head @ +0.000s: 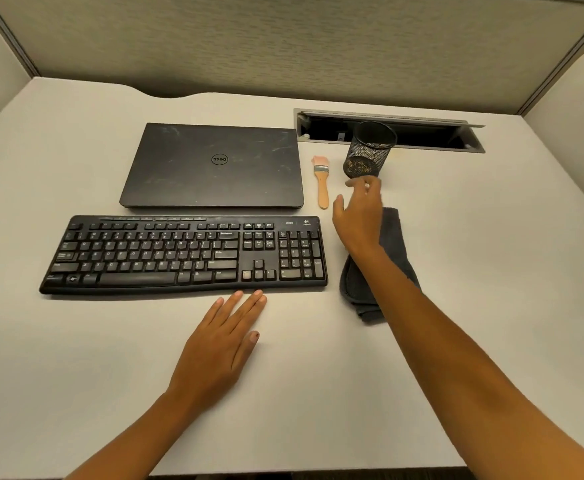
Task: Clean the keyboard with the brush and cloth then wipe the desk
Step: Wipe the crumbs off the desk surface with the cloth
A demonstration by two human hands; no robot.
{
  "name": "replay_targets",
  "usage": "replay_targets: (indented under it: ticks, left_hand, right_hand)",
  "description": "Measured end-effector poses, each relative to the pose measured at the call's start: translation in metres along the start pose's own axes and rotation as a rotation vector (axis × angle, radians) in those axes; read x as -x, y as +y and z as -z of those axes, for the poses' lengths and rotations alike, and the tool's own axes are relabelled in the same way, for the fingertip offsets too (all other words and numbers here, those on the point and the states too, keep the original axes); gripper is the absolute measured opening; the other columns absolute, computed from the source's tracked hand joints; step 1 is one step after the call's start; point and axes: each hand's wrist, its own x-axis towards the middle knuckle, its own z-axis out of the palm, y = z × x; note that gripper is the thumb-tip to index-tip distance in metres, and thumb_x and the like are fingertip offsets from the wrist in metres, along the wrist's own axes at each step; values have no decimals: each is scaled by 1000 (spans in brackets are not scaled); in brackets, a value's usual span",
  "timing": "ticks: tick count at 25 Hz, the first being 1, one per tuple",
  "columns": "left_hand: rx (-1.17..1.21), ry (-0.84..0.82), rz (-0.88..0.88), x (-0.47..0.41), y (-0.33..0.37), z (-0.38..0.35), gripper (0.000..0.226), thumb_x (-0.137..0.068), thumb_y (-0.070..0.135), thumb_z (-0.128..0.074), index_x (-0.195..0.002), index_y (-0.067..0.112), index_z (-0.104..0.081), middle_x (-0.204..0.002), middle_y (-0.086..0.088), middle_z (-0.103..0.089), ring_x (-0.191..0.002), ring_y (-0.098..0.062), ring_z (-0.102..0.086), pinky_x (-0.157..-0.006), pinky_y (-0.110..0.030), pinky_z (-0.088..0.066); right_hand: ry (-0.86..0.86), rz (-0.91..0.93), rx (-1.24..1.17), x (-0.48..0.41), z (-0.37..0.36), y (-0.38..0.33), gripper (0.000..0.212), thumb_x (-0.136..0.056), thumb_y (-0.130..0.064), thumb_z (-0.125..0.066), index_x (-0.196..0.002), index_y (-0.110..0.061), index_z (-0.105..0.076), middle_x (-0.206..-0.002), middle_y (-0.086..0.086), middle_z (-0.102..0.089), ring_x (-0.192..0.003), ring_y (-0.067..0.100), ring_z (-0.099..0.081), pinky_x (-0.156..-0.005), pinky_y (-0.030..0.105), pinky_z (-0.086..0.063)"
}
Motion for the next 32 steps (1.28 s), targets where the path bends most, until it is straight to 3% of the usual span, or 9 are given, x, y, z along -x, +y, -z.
replay_targets:
  ticks: [2, 6, 11, 17, 20, 22, 25, 29, 32]
  left_hand:
    - [-9, -7, -1, 0, 0, 0, 53, -106, 42, -13, -156, 26, -20, -161, 13, -19, -150, -10, -12, -121, -34, -12]
    - [-15, -13, 9, 0, 1, 0, 53, -106, 42, -13, -156, 25, -19, -161, 12, -19, -150, -11, -12, -120, -34, -11]
    - [-22, -16, 16, 1, 2, -1, 53, -106, 42, -14, -156, 24, -19, -162, 10, -19, -150, -12, -12, -120, -36, -11]
    - [-22, -19, 19, 1, 2, -1, 53, -106, 43, -14, -156, 24, -20, -162, 11, -18, -150, -11, -11, -120, -36, -12]
    - [-25, -20, 10, 1, 0, 0, 53, -106, 42, -14, -156, 25, -20, -162, 12, -18, -150, -10, -11, -120, -35, -11]
    - [-31, -23, 11, 1, 0, 0, 53, -106, 42, -14, -156, 25, -19, -162, 12, -18, -150, -10, -10, -120, -35, -11]
    - [-32, -25, 14, 1, 1, 0, 53, -106, 42, -14, -156, 25, -19, -162, 12, -18, -150, -10, -10, -120, -35, -11]
    - [-20, -24, 13, 2, 1, 1, 53, -106, 43, -14, -156, 26, -18, -162, 13, -17, -150, -10, -10, -120, -35, -11]
    - [-19, -20, 14, 2, 2, 0, 53, -106, 43, -13, -156, 26, -18, -162, 13, -16, -150, -10, -10, -120, -35, -11]
  right_hand:
    - [-132, -43, -3, -28, -14, -10, 31, -91, -12, -56, -119, 1, -55, -125, 19, -48, -105, 32, -55, -86, 31, -47]
    - [-347, -151, 105, -63, -39, -21, 41, -95, -24, -55, -127, 2, -48, -129, 20, -48, -116, 33, -50, -93, 35, -44]
    - [-398, -153, 167, -68, -43, -27, 42, -90, -24, -63, -124, 0, -53, -125, 18, -55, -114, 32, -56, -89, 35, -48]
    - [-492, -191, 217, -70, -30, -29, 44, -84, -33, -68, -117, -5, -59, -117, 13, -60, -107, 31, -60, -72, 33, -44]
    - [-397, -79, 135, -69, -25, -27, 25, -86, -23, -62, -100, -3, -59, -97, 15, -62, -94, 33, -63, -66, 34, -47]
    - [-261, 49, 26, -75, -17, -27, 25, -89, -20, -59, -106, -1, -57, -90, 16, -64, -85, 31, -64, -67, 39, -51]
    - [-35, 154, -198, -96, 9, -30, 33, -93, -23, -59, -117, 1, -58, -80, 6, -66, -73, 18, -62, -67, 32, -50]
    - [163, -40, -333, -133, 42, -25, 31, -96, -27, -54, -115, -3, -60, -80, 3, -65, -72, 12, -60, -68, 22, -46]
    - [90, -220, -231, -150, 53, -15, 35, -99, -26, -43, -124, -5, -53, -98, 13, -64, -88, 23, -60, -80, 31, -48]
